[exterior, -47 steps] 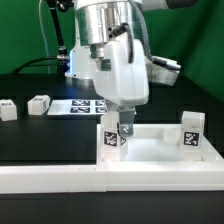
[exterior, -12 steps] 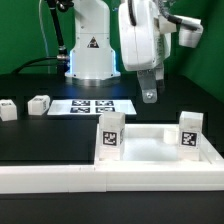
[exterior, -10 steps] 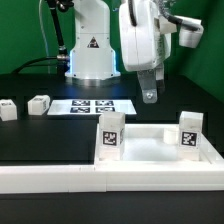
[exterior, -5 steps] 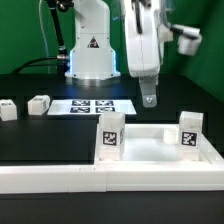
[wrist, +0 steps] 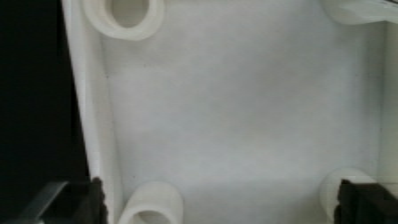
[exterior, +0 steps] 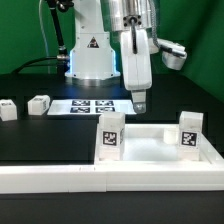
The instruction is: Assemble square table
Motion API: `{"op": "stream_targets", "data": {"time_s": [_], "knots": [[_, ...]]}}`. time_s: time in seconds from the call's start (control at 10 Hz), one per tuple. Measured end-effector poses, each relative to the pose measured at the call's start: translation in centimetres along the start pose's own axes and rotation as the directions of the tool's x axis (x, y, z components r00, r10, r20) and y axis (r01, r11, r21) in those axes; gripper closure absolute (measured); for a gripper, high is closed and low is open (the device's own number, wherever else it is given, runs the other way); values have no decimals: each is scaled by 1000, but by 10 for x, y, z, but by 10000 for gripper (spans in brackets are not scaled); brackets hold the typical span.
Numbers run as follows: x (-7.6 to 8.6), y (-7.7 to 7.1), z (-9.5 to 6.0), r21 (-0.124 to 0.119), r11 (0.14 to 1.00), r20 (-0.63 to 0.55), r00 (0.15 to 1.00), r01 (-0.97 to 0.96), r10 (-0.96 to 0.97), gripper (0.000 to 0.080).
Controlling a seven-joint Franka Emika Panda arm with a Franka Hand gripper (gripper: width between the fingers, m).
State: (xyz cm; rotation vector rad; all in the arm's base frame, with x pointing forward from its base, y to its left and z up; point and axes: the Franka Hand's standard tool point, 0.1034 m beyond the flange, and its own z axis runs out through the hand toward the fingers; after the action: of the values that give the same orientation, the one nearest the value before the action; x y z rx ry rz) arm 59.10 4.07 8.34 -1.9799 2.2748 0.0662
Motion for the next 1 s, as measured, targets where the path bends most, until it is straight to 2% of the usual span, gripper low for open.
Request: {"op": "stream_targets", "data": {"time_s": [0.2,0.3,0.4,0.5,0.6,0.8,1.0], "knots": [[0,1,2,6,1000,-4,1000,1,-1,151],[-1,12,11,24,1000,-22,1000,11,-11,151],[-5,34,19,13,1000,-33,999,27,-26,151],[-5,51,28,46,998,-55,998,33,-30,151],[-1,61,36,78,996,-79,996,51,-44,151],[-1,67,47,65,996,-90,995,58,-52,151],[1,64,60,52,996,-103,993,66,-60,151]]}}
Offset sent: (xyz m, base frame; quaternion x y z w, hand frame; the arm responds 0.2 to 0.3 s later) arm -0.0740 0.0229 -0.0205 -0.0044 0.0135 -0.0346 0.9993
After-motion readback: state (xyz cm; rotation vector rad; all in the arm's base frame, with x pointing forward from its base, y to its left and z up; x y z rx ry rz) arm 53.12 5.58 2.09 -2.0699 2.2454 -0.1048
